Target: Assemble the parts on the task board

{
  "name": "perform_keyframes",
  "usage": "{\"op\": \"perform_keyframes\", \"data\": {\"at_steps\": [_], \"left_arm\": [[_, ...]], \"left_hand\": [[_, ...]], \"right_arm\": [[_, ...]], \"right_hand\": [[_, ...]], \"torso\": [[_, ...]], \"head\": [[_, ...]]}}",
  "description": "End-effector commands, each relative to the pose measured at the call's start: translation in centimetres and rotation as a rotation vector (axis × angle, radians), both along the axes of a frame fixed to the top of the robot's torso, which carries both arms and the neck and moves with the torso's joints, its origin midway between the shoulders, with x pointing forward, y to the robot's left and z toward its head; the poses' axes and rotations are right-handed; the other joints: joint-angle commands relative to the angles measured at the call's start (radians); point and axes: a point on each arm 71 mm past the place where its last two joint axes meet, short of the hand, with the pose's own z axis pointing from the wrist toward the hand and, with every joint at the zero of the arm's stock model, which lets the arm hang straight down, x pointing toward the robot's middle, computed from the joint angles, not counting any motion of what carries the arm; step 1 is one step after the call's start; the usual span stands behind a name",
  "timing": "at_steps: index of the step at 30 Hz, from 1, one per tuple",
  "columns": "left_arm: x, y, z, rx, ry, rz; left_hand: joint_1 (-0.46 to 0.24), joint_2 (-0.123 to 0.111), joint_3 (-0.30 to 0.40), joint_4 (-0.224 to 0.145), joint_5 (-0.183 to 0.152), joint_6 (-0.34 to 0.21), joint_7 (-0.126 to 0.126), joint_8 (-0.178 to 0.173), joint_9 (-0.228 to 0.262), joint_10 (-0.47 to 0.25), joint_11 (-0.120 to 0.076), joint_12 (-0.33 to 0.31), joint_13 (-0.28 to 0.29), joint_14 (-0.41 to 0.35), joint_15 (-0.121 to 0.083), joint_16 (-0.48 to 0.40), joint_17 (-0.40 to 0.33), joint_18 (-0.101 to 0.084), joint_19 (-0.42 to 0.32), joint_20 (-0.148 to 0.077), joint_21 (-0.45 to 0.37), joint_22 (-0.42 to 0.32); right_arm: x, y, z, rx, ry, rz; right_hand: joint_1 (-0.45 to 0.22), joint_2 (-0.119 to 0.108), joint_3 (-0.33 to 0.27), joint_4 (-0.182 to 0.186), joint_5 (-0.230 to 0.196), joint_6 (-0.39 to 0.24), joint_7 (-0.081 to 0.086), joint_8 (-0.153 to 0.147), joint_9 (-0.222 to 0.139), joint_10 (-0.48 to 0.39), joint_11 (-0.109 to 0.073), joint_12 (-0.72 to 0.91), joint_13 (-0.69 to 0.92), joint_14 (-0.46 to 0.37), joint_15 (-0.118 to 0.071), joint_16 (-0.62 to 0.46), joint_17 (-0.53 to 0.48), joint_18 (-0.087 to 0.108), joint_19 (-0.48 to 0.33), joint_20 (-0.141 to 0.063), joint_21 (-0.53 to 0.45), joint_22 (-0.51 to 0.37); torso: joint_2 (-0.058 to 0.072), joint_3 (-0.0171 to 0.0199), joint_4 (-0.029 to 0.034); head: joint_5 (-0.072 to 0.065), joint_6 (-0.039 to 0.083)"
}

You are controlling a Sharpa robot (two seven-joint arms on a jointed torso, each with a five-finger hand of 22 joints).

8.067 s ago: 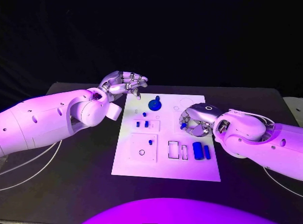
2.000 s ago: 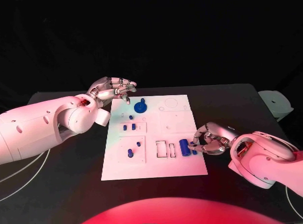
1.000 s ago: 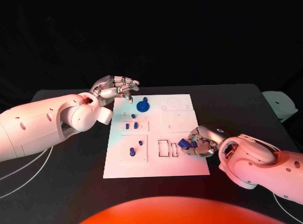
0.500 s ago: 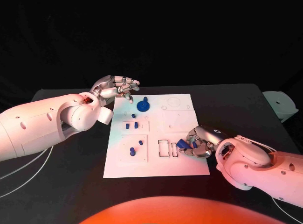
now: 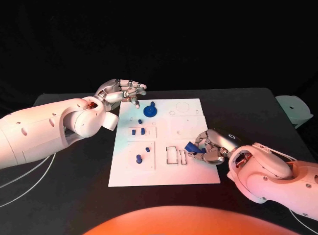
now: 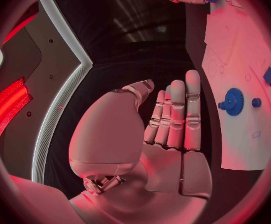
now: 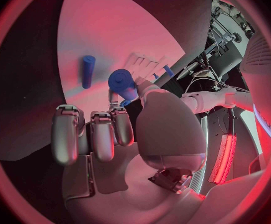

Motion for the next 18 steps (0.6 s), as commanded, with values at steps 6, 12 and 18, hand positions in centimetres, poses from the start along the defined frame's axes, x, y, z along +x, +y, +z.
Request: {"op": "perform_keyframes", "data": {"at_steps": [6,12,18], "left_arm": [[-0.1,-0.4,0.1,-0.017,0.001,-0.025],[-0.1,-0.6,0.1,-0.019,0.001,-0.029],[-0.1,-0.7,0.1,-0.019,0.001,-0.032]], "left_hand": [[0.001,0.001,0.003,0.003,0.003,-0.006,0.001,0.004,0.002,-0.008,0.000,0.004,0.001,-0.007,-0.003,0.002,-0.001,0.006,0.004,0.005,-0.006,-0.001],[0.001,0.001,0.003,0.003,0.003,-0.006,0.001,0.004,0.002,-0.008,0.000,0.004,0.001,-0.007,-0.003,0.002,-0.001,0.006,0.004,0.005,-0.006,-0.001],[0.001,0.002,0.003,0.003,0.003,-0.006,0.002,0.005,0.002,-0.009,0.000,0.005,0.001,-0.007,-0.003,0.003,-0.001,0.006,0.004,0.005,-0.006,-0.001]], "right_arm": [[0.1,1.2,0.5,0.055,0.003,0.004],[0.1,2.9,-0.4,0.048,0.070,0.055],[0.2,4.1,-1.2,0.035,0.119,0.085]], "right_hand": [[0.008,0.027,0.007,0.007,0.005,0.035,-0.021,0.012,0.014,-0.001,-0.008,0.001,0.083,0.088,-0.008,0.006,0.182,-0.011,0.059,-0.009,0.003,0.130],[-0.016,0.030,0.007,0.017,0.003,0.040,-0.022,0.016,0.017,-0.002,-0.009,-0.003,0.080,0.087,-0.009,0.005,0.179,-0.011,0.059,-0.011,0.002,0.130],[-0.073,0.049,0.008,0.017,0.000,0.075,-0.039,0.050,0.034,0.002,-0.022,-0.005,0.083,0.087,-0.019,0.004,0.177,-0.011,0.060,-0.018,0.003,0.132]], "torso": [[0.000,-0.0009,0.0008],[0.002,-0.0001,0.0031],[0.002,-0.0015,0.0022]], "head": [[0.002,-0.001],[0.003,-0.002],[0.004,-0.004]]}}
